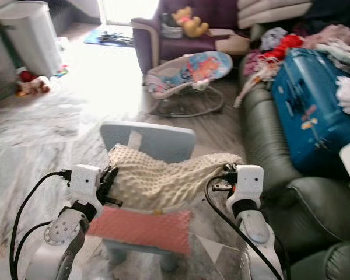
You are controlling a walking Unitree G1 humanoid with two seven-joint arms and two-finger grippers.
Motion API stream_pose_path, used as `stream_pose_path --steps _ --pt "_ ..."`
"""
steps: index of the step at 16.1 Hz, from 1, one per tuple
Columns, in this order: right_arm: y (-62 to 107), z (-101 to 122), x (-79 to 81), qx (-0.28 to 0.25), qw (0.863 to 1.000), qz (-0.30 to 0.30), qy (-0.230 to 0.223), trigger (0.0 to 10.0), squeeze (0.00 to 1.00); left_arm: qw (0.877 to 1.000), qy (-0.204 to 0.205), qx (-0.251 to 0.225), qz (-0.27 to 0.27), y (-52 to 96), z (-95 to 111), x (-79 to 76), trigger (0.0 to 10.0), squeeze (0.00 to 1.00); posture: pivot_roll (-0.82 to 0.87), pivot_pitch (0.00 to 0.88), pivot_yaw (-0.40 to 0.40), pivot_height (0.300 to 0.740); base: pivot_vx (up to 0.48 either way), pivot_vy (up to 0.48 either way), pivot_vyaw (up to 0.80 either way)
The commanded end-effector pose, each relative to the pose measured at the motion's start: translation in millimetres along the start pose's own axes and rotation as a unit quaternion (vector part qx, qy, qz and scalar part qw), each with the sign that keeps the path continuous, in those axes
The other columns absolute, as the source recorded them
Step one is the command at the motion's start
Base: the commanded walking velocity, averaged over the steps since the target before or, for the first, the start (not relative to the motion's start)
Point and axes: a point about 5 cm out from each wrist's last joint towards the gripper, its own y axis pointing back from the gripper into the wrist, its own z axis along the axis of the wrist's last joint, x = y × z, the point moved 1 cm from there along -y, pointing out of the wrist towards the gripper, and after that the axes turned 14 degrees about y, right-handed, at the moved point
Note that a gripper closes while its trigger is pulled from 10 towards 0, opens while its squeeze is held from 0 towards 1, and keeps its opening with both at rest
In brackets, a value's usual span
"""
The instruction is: Move the pillow to the sofa
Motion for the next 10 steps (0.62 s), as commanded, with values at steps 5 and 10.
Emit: stream_pose_path --steps 5,10 --pt "-3.4 8.9 -0.3 -0.016 1.000 0.006 0.004 10.0 0.00 1.000 -0.006 -0.009 -0.014 -1.8 6.3 -4.5 10.0 0.00 -0.04 0.000 -0.002 0.740 0.000 0.374 0.00" --pt "-4.5 9.0 3.2 -0.018 1.000 0.017 0.005 10.0 0.00 1.000 -0.009 -0.009 -0.018 -3.0 6.8 -5.7 10.0 0.00 -0.04 0.000 -0.003 0.740 0.000 0.439 0.00"
